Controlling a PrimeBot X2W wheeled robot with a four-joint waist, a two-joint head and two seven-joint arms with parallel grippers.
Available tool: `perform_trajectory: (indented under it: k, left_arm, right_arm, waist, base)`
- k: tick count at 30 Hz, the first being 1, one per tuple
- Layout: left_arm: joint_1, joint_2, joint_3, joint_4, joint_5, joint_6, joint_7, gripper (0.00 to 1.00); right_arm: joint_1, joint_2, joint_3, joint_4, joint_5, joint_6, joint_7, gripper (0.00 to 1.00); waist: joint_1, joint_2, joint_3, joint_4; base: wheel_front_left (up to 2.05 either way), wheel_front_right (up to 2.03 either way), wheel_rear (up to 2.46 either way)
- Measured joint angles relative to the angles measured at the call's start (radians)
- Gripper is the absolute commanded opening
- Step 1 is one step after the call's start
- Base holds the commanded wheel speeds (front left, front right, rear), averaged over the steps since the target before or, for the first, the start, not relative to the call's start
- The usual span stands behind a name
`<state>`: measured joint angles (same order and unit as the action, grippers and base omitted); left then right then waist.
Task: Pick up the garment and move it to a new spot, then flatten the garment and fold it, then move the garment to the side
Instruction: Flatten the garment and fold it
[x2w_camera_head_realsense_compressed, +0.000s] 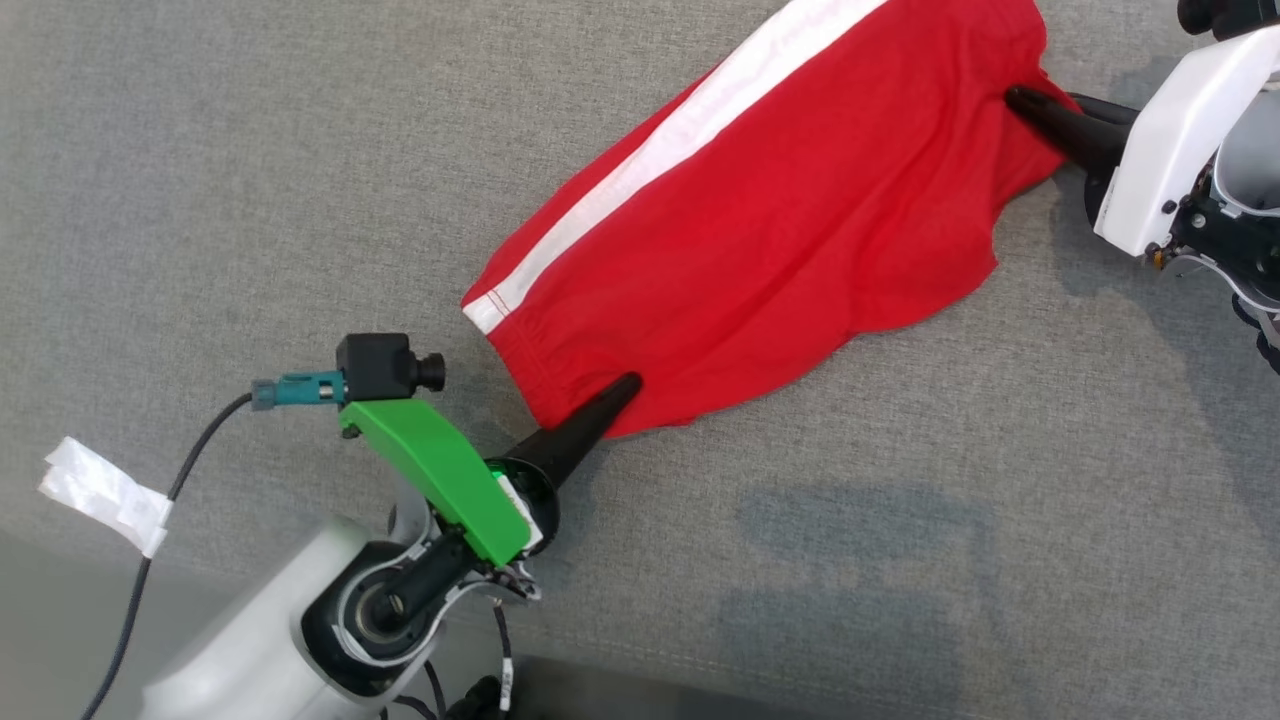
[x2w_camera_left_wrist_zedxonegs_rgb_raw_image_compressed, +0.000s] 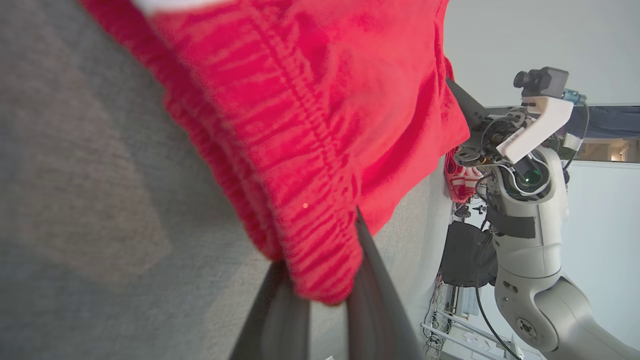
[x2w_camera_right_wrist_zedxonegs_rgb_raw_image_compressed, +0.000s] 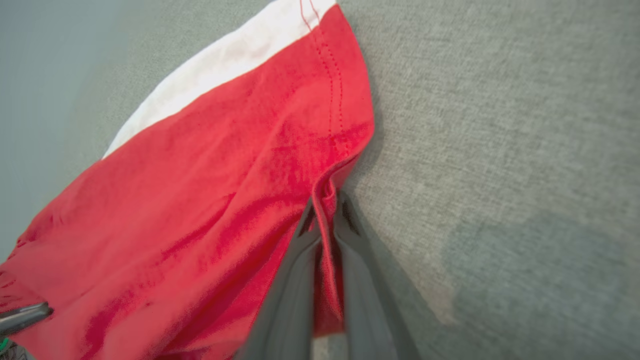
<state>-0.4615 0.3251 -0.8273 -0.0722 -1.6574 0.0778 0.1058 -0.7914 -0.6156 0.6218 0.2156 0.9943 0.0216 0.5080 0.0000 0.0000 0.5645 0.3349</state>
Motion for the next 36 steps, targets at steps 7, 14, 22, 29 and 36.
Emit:
perform_trajectory:
  k: [7,14,22,29,36]
  left_arm:
    - [-0.037,0.085,0.035,0.0,-0.008,-0.053,0.064,0.0]
    - [-0.061,0.194,0.046,-0.001,-0.012,-0.101,0.147,0.0]
    - [-0.061,0.271,0.041,0.005,-0.029,-0.148,0.23,0.0]
    - [-0.059,0.312,0.025,0.03,-0.038,-0.158,0.282,0.0]
    - [-0.06,0.329,0.049,0.05,-0.054,-0.167,0.295,0.0]
  right_arm:
    - [0.05,0.015,-0.035,-0.011,0.048,0.004,-0.026,0.0]
    - [0.163,0.052,-0.079,-0.08,0.114,0.004,-0.109,0.0]
    - [0.319,0.069,-0.124,-0.164,0.162,-0.003,-0.21,0.0]
    - [0.452,0.087,-0.136,-0.257,0.179,-0.016,-0.281,0.0]
    - [0.541,0.088,-0.137,-0.342,0.179,-0.032,-0.331,0.0]
  waist:
    - [0.0001,0.0,-0.015,-0.022]
    - [0.0,0.0,-0.031,-0.06]
    - [0.0,0.0,-0.056,-0.127]
    - [0.0,0.0,-0.08,-0.181]
    - [0.0,0.0,-0.109,-0.205]
  base:
    - [0.0,0.0,0.0]
    - [0.0,0.0,0.0]
    - [0.0,0.0,0.0]
    - [0.0,0.0,0.0]
    - [0.0,0.0,0.0]
